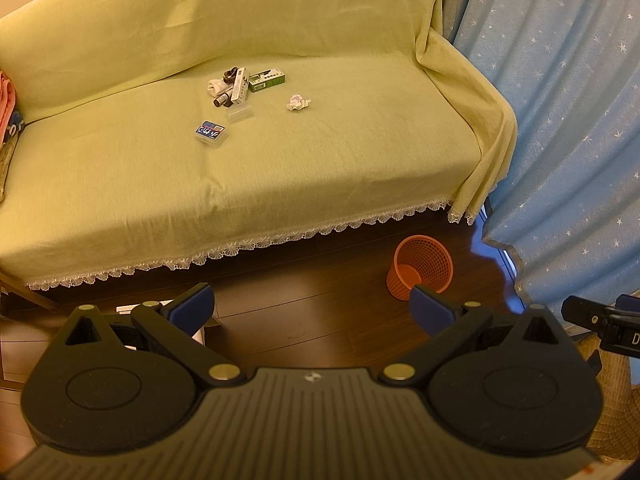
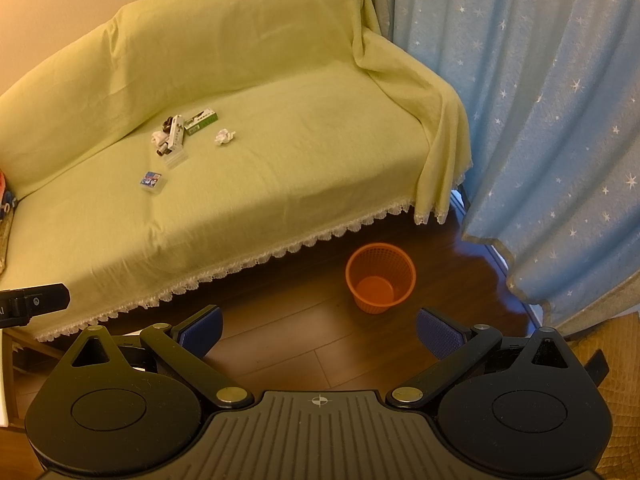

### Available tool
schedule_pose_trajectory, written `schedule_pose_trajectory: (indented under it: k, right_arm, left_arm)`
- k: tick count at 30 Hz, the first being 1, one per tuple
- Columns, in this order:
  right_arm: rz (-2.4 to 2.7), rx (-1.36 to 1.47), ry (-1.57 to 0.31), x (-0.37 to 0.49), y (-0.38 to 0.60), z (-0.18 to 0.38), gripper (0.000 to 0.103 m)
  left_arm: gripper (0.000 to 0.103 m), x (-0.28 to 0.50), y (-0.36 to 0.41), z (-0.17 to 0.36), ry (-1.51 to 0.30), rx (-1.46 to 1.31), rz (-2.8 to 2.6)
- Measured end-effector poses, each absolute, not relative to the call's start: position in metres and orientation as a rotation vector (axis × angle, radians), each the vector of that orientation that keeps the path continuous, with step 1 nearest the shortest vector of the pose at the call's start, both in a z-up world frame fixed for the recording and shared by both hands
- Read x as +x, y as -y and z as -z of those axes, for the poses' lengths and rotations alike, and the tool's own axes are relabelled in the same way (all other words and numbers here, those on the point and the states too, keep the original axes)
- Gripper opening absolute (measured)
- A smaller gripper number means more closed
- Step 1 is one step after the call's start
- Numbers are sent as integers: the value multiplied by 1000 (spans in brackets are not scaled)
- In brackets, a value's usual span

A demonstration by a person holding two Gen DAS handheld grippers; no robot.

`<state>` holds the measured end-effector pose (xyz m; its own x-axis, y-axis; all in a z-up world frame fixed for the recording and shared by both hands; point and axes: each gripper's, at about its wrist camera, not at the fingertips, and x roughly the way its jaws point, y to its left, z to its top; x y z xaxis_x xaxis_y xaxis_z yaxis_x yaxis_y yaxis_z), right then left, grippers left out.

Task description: Organize objects

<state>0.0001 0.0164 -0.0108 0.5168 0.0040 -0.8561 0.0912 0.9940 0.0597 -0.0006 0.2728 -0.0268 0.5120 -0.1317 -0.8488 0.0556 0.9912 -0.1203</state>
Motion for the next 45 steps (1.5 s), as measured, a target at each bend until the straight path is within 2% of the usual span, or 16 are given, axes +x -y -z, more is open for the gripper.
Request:
schedule_pose_trajectory:
  k: [20,45]
  right_arm:
    - [40,110,-1039,5,-11,10,101]
    - [-92,78,-1033,34,34,38,101]
  left_arm:
    - [102,-1,-269,29,-1031,-90,118]
    - [102,23,-229,51,-1073,-109,59]
